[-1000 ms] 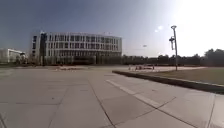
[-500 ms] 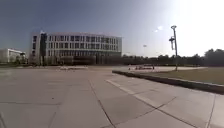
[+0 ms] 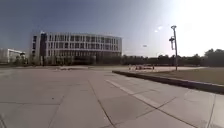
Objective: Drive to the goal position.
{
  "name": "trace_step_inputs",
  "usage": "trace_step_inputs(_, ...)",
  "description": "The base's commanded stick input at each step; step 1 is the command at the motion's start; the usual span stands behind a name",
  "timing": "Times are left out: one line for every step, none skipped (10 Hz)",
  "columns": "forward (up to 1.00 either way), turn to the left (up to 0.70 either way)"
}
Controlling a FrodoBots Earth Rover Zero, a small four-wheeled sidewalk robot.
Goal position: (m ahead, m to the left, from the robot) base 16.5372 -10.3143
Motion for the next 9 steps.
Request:
trace_step_inputs(0.06,0.00)
trace_step_inputs(0.06,0.00)
trace_step_inputs(0.05,0.00)
trace_step_inputs(0.05,0.00)
trace_step_inputs(0.06,0.00)
trace_step_inputs(0.06,0.00)
trace_step_inputs(0.06,0.00)
trace_step_inputs(0.06,0.00)
trace_step_inputs(0.06,0.00)
